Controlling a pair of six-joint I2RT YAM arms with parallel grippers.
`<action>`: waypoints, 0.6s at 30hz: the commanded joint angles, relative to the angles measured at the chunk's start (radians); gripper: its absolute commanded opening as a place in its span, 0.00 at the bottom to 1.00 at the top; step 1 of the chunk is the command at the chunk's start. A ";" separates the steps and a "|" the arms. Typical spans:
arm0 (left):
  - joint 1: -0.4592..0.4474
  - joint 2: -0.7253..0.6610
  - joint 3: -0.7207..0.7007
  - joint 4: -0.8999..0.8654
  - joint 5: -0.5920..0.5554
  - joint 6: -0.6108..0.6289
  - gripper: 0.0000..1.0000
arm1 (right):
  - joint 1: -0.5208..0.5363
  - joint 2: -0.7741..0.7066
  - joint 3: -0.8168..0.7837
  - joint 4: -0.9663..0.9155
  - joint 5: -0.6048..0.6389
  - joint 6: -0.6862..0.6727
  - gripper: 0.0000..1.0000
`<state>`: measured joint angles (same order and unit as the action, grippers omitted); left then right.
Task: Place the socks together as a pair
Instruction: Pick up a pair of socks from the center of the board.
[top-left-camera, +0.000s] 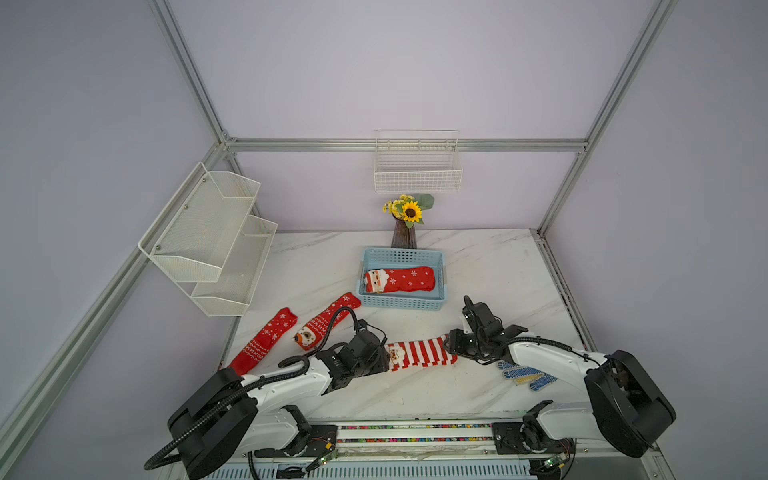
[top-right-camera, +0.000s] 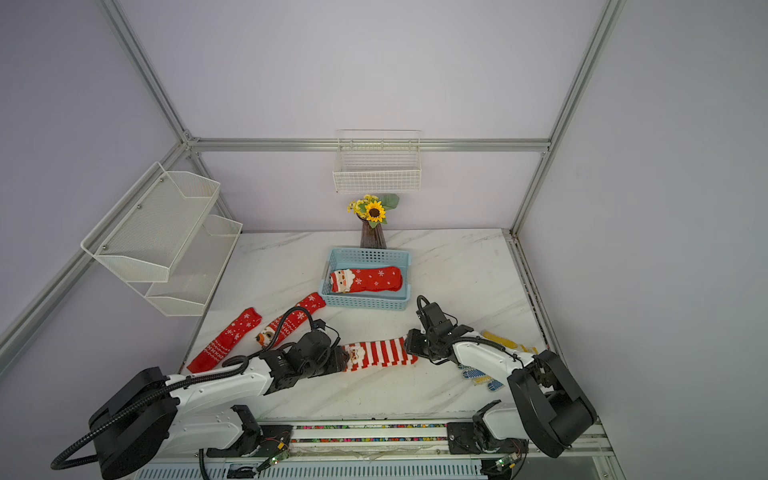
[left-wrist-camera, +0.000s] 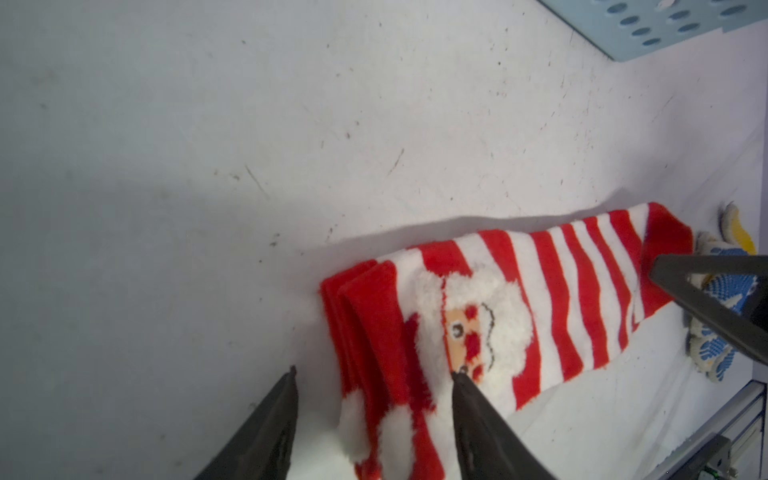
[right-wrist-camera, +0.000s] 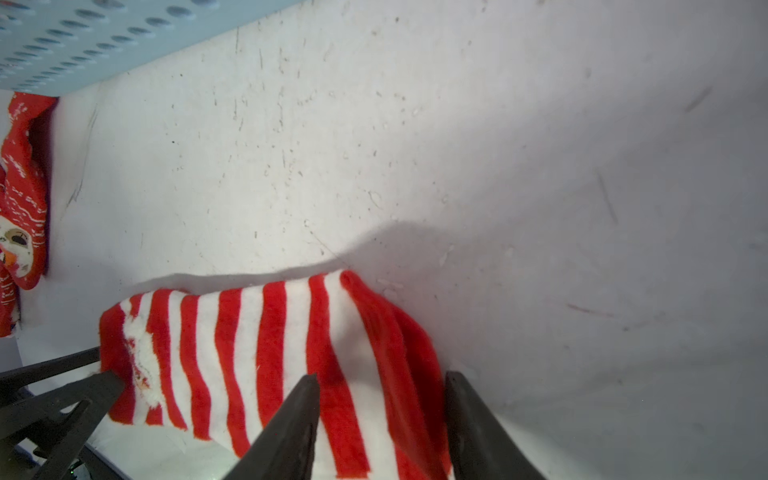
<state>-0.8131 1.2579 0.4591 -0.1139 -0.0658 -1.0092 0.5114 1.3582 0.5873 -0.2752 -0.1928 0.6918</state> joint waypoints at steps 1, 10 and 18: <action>-0.002 0.052 -0.011 0.029 0.002 -0.035 0.53 | 0.006 0.033 -0.012 0.035 -0.003 0.017 0.52; -0.001 0.082 0.038 -0.003 -0.010 -0.019 0.16 | 0.026 0.018 -0.021 0.094 0.005 0.027 0.19; -0.001 0.010 0.147 -0.174 -0.036 0.066 0.00 | 0.062 -0.158 -0.033 0.111 0.018 -0.005 0.00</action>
<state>-0.8131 1.3121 0.5365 -0.2020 -0.0727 -0.9890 0.5621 1.2552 0.5632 -0.2047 -0.1818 0.6910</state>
